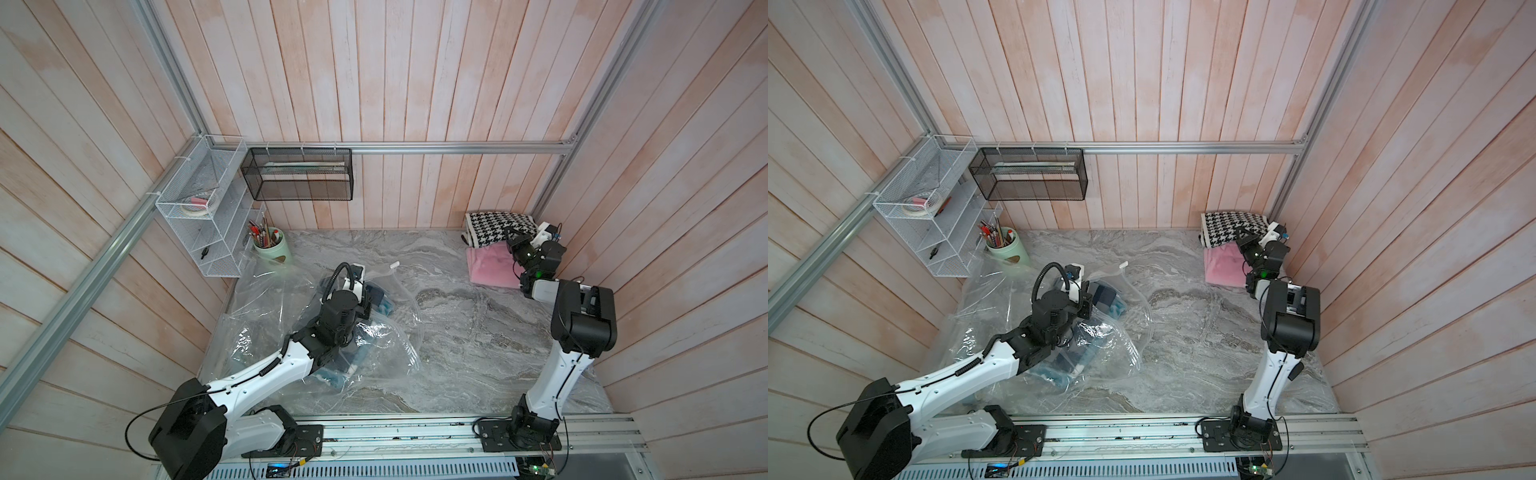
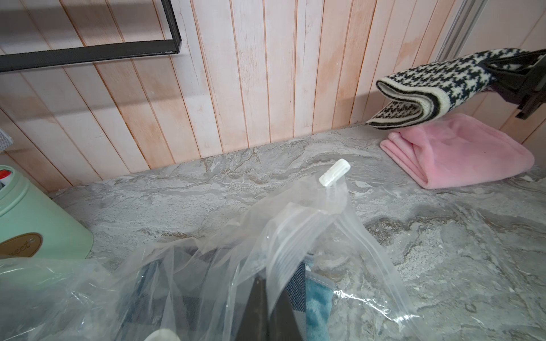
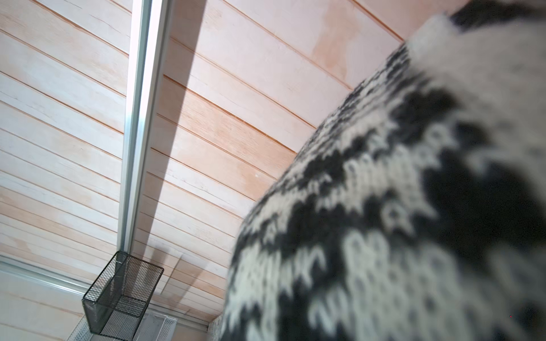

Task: Take the blanket out of the vacuum bag
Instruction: Pick up the blanket from the corner of the board, then place the blanket at the corner of the board.

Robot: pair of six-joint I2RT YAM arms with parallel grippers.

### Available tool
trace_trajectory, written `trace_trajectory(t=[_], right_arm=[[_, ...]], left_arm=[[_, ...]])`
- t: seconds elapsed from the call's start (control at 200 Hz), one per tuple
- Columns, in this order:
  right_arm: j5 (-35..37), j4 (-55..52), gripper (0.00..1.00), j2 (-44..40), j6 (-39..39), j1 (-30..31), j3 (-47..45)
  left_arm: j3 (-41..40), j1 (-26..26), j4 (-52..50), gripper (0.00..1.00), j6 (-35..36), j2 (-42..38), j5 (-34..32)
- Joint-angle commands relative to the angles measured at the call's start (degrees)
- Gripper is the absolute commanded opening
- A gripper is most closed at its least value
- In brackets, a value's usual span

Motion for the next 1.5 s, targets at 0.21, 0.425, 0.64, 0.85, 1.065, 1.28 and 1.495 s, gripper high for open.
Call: trace_trajectory(t=[0.21, 0.425, 0.64, 0.85, 1.065, 1.28, 1.495], right_arm=[[-2.3, 9.32, 0.0, 0.79, 3.07, -1.52, 3.12], [-1.96, 11.28, 0.0, -5.27, 2.86, -3.67, -6.9], [-1.47, 15.41, 0.0, -7.45, 2.95, -5.46, -17.4], [-2.07, 24.86, 0.0, 1.68, 7.71, -6.21, -22.41], [-3.89, 34.79, 0.0, 11.28, 13.85, -6.2, -22.71], [-4.92, 28.15, 0.24, 5.29, 5.43, -6.26, -25.87], [1.57, -2.73, 0.47, -11.77, -14.05, -4.64, -27.29]], left_arm=[[0.64, 0.26, -1.99, 0.0, 1.35, -0.61, -1.47], [1.97, 0.28, -1.79, 0.0, 0.85, 1.38, -0.33], [3.12, 0.3, -1.43, 0.0, 0.32, 3.34, 0.85], [3.52, 0.16, -1.71, 0.0, 0.37, 3.38, 1.14], [3.22, 0.17, -2.72, 0.0, 0.47, 2.38, 0.44], [3.12, 0.16, -2.27, 0.0, 0.31, 2.6, 0.26], [3.18, 0.17, -1.57, 0.0, -0.12, 3.52, 0.88]])
